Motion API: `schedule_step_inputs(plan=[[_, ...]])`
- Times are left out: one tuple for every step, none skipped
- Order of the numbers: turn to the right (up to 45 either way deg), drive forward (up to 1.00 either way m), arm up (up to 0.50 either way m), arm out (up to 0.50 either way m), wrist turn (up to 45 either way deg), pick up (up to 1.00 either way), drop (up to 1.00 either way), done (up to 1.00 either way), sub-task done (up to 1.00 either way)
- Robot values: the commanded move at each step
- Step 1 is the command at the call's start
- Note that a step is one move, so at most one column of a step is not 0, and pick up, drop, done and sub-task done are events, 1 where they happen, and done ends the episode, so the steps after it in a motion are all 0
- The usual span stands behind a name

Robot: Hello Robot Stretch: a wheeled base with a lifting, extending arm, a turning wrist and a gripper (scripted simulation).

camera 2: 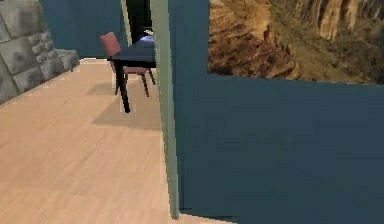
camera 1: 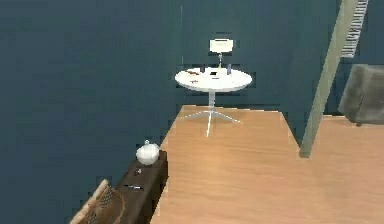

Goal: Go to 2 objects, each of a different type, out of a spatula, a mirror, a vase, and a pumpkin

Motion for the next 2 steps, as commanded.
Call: schedule_step_inputs(plan=[[0.0,0.55,0.0,0.0,0.0,0.0,0.0,0.0,0.0],[-21.0,0.0,0.0,0.0,0.0,0.0,0.0,0.0,0.0]])
